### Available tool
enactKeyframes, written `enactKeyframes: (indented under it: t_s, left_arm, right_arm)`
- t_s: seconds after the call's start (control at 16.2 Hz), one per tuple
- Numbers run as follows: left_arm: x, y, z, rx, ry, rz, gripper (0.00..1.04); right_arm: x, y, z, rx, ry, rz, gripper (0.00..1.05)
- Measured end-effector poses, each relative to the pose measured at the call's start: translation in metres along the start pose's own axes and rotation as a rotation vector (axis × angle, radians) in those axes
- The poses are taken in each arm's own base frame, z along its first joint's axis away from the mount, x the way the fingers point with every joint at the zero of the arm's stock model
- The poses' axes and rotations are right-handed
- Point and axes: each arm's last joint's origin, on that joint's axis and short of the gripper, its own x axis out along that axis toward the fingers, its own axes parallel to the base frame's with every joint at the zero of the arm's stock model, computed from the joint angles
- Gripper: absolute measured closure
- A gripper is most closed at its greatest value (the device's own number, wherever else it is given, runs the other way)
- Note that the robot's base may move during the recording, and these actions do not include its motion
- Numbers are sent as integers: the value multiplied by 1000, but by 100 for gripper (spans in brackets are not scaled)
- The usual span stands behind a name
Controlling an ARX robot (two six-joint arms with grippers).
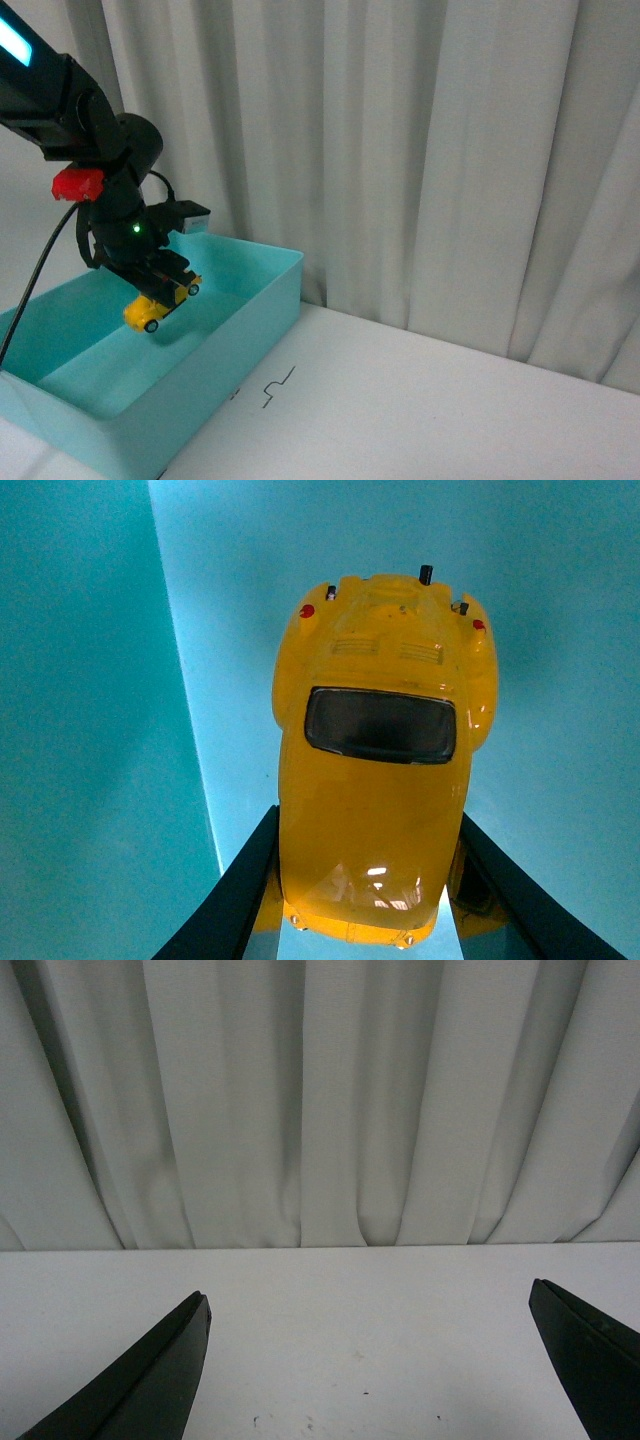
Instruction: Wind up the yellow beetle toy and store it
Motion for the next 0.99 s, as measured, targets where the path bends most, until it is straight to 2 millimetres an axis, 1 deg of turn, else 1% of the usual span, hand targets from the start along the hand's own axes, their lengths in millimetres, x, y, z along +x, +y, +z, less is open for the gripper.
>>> enactKeyframes:
  t_s: [0.19, 0.37, 0.62, 0.8, 0.93, 0.99]
  left_arm:
    - [16, -5, -11, -64, 30, -18, 66]
    - [32, -21, -14, -62, 42, -31, 66]
    - [37, -29, -13, -62, 26, -23, 66]
    - [42, -33, -20, -80, 52, -49, 29]
    - [41, -33, -19, -88, 34, -70, 6]
    - [38, -33, -19, -91, 4, -78, 7]
  right_arm:
    - [0, 0, 0, 0, 0, 0, 7]
    - [0, 0, 0, 0, 0, 0, 7]
    - [0, 0, 0, 0, 0, 0, 7]
    - [0, 0, 0, 0, 0, 0, 7]
    - [0, 0, 0, 0, 0, 0, 7]
    - [0, 0, 0, 0, 0, 0, 7]
